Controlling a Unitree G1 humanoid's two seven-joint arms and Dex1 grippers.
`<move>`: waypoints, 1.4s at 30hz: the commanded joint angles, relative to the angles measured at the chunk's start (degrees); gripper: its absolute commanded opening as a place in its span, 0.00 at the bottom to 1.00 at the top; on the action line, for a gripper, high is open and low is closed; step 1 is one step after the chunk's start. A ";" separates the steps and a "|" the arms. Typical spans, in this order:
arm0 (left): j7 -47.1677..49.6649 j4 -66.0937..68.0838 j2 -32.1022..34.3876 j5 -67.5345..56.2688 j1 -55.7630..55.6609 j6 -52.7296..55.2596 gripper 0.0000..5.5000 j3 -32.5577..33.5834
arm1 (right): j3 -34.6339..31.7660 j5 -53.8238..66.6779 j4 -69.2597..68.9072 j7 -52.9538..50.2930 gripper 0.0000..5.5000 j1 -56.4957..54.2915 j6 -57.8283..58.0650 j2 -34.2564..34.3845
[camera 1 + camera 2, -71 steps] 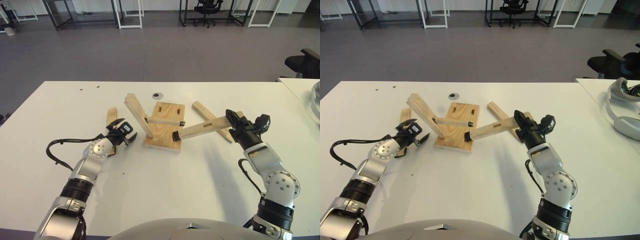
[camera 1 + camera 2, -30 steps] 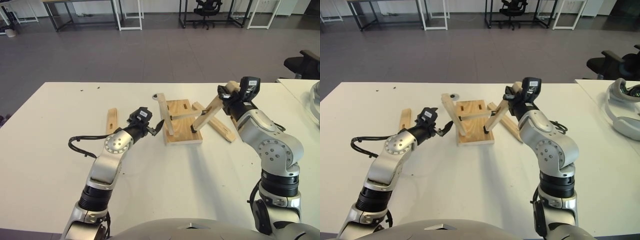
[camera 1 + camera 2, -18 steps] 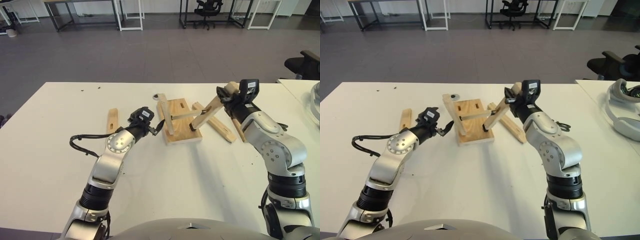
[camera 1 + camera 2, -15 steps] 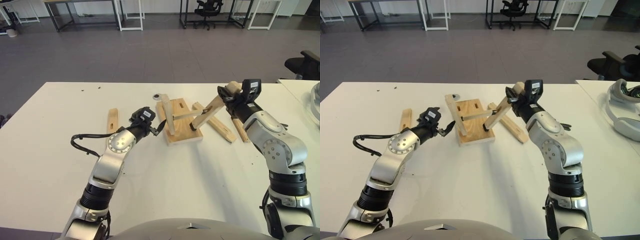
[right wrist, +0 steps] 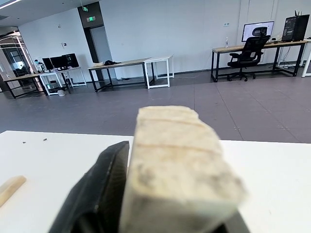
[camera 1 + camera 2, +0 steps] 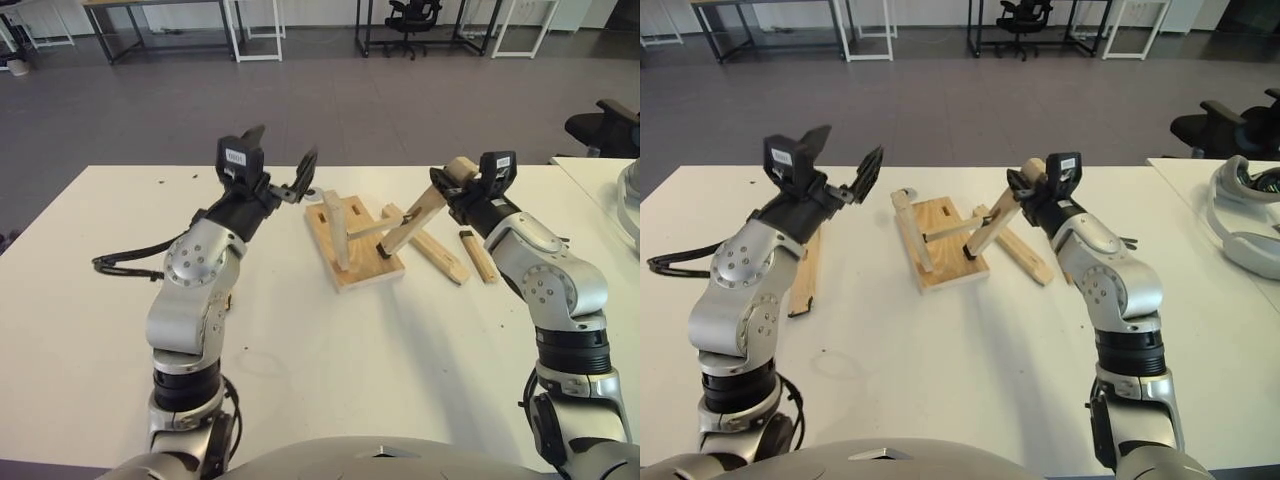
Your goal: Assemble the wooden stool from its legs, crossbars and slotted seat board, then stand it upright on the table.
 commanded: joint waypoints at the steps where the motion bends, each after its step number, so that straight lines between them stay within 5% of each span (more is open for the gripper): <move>1: 0.92 2.49 0.84 -0.65 -2.74 3.19 0.79 -1.85 | 5.94 -5.53 3.92 -1.22 0.23 6.95 7.88 0.19; 14: -1.11 8.15 11.55 5.97 8.11 1.99 0.79 -10.82 | 6.60 -7.24 6.91 0.07 0.23 5.42 7.99 -0.79; 22: 0.49 11.33 12.17 7.98 9.77 -2.08 0.79 -13.03 | 15.76 -7.76 0.03 3.17 0.23 7.01 9.12 -2.01; 29: 2.39 11.73 10.05 8.58 7.25 -6.33 0.79 -11.72 | 6.86 -4.74 1.97 -0.80 0.23 7.67 9.87 0.67; 32: 1.47 9.30 7.89 3.17 -0.44 -5.14 0.79 -7.35 | 6.98 -4.70 1.15 -2.11 0.23 8.31 10.30 1.65; 36: -6.10 13.48 13.43 -4.66 -25.18 7.50 0.79 -3.08 | 6.83 -4.20 -1.48 -5.57 0.23 10.26 10.99 4.07; 42: -29.30 32.25 22.78 -8.58 -44.36 19.82 0.79 -16.87 | 7.36 -3.70 -8.34 -12.36 0.22 10.59 15.27 7.62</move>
